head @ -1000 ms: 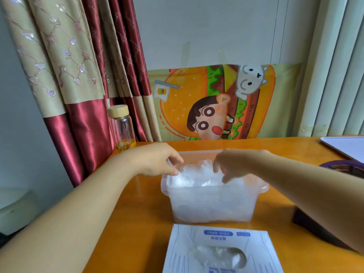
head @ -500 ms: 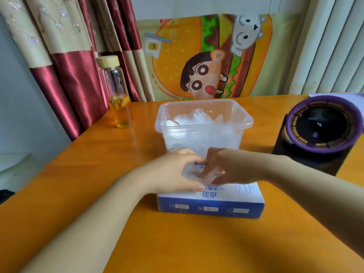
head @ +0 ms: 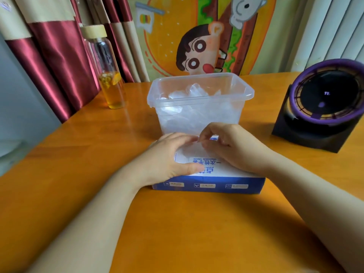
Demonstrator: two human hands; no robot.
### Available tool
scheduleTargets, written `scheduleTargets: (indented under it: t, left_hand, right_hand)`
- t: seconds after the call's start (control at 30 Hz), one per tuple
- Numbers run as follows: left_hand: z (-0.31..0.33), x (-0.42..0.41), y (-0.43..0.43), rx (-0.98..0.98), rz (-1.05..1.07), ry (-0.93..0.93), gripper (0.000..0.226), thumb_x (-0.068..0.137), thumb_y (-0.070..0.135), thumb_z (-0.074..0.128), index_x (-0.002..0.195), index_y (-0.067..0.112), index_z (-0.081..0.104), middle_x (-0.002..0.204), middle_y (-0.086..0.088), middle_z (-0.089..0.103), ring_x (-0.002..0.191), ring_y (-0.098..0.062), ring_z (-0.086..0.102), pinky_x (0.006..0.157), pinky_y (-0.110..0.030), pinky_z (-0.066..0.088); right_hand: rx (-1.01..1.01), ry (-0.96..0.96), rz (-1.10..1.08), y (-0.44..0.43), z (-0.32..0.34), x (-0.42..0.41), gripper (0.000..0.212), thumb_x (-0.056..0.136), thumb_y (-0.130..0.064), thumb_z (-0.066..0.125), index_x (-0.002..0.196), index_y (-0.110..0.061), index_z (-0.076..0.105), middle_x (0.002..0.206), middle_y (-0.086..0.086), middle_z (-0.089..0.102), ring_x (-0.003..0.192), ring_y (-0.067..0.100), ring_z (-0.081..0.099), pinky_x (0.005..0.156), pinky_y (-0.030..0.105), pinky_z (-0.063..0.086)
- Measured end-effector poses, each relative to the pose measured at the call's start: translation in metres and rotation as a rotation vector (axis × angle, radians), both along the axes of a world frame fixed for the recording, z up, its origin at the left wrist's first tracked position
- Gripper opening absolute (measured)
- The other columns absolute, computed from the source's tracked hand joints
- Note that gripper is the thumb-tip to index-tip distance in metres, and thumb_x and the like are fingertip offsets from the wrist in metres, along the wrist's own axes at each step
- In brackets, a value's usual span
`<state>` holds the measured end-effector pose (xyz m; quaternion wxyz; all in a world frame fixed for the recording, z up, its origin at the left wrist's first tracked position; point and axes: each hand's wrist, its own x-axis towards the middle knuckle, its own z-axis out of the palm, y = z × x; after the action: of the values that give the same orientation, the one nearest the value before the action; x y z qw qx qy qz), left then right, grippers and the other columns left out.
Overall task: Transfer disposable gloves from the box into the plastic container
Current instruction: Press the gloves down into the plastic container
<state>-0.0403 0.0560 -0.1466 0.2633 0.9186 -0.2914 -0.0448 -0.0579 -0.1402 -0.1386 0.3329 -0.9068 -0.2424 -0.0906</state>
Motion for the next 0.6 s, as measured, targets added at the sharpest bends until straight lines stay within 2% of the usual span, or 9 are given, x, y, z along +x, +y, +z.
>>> scheduleTargets:
  t: [0.13,0.23,0.27,0.33,0.37,0.43,0.5,0.53,0.6]
  left_hand:
    - [0.001,-0.002,-0.001,-0.042,0.029,0.038,0.069,0.07,0.063,0.067,0.132,0.046,0.043,0.127,0.024,0.045,0.122,0.002,0.035,0.102,-0.023,0.032]
    - [0.001,-0.004,-0.002,-0.093,0.033,0.094,0.072,0.058,0.071,0.062,0.124,0.058,0.038,0.132,0.025,0.045,0.127,-0.002,0.039,0.106,-0.026,0.034]
    - [0.003,-0.005,-0.002,-0.111,0.028,0.103,0.076,0.056,0.07,0.062,0.127,0.059,0.035,0.134,0.026,0.044,0.128,0.0,0.038,0.107,-0.024,0.033]
    - [0.006,-0.007,-0.002,-0.19,0.038,0.111,0.09,0.058,0.065,0.066,0.139,0.048,0.031,0.135,0.028,0.043,0.125,0.008,0.04,0.103,-0.012,0.032]
    - [0.008,-0.008,-0.001,-0.253,0.055,0.101,0.091,0.062,0.062,0.067,0.142,0.042,0.03,0.132,0.031,0.043,0.12,0.014,0.041,0.096,-0.004,0.032]
    - [0.019,-0.006,0.002,-0.444,0.076,0.09,0.083,0.068,0.056,0.066,0.141,0.037,0.033,0.129,0.033,0.043,0.118,0.02,0.041,0.084,0.004,0.034]
    - [0.032,-0.006,0.003,-0.616,0.089,0.064,0.091,0.066,0.067,0.064,0.144,0.032,0.035,0.138,0.027,0.042,0.127,0.015,0.037,0.088,0.001,0.036]
    - [0.039,-0.006,0.002,-0.664,0.114,0.051,0.092,0.063,0.072,0.065,0.143,0.036,0.036,0.139,0.028,0.041,0.128,0.012,0.038,0.093,-0.005,0.039]
    - [0.051,-0.002,-0.003,-0.705,0.183,0.035,0.071,0.07,0.061,0.071,0.133,0.041,0.044,0.129,0.027,0.051,0.121,0.004,0.049,0.096,-0.019,0.044]
  right_hand:
    - [0.2,-0.159,-0.11,0.007,0.008,0.002,0.009,0.096,-0.009,0.05,0.09,-0.013,0.055,0.075,-0.012,0.057,0.07,-0.003,0.053,0.063,0.011,0.038]
    - [0.46,-0.335,-0.289,0.005,0.034,0.011,0.014,0.096,-0.011,0.049,0.084,-0.015,0.052,0.066,-0.012,0.051,0.058,-0.002,0.047,0.058,0.012,0.035]
    - [0.484,-0.341,-0.299,0.005,0.044,0.014,0.016,0.096,-0.012,0.05,0.081,-0.018,0.052,0.064,-0.012,0.052,0.057,-0.003,0.048,0.058,0.014,0.037]
    - [0.408,-0.267,-0.257,0.005,0.056,0.015,0.017,0.095,-0.014,0.052,0.079,-0.018,0.056,0.064,-0.009,0.059,0.058,0.001,0.054,0.061,0.02,0.043]
    - [0.382,-0.201,-0.229,0.005,0.058,0.014,0.016,0.095,-0.015,0.053,0.081,-0.015,0.059,0.066,-0.007,0.062,0.059,0.004,0.056,0.063,0.021,0.045]
    - [0.404,-0.065,-0.182,0.005,0.063,0.013,0.018,0.095,-0.017,0.054,0.085,-0.006,0.063,0.068,-0.004,0.066,0.059,0.003,0.058,0.064,0.019,0.046]
    - [0.475,0.075,-0.156,0.005,0.065,0.012,0.022,0.095,-0.021,0.055,0.088,-0.002,0.066,0.066,-0.006,0.067,0.061,0.002,0.059,0.066,0.019,0.047]
    - [0.516,0.145,-0.141,0.005,0.066,0.012,0.024,0.094,-0.021,0.056,0.089,0.0,0.066,0.064,-0.007,0.066,0.061,0.002,0.059,0.066,0.019,0.048]
    - [0.548,0.249,-0.126,0.008,0.067,0.014,0.026,0.094,-0.021,0.056,0.09,0.001,0.067,0.063,-0.007,0.065,0.06,0.003,0.057,0.064,0.017,0.046]
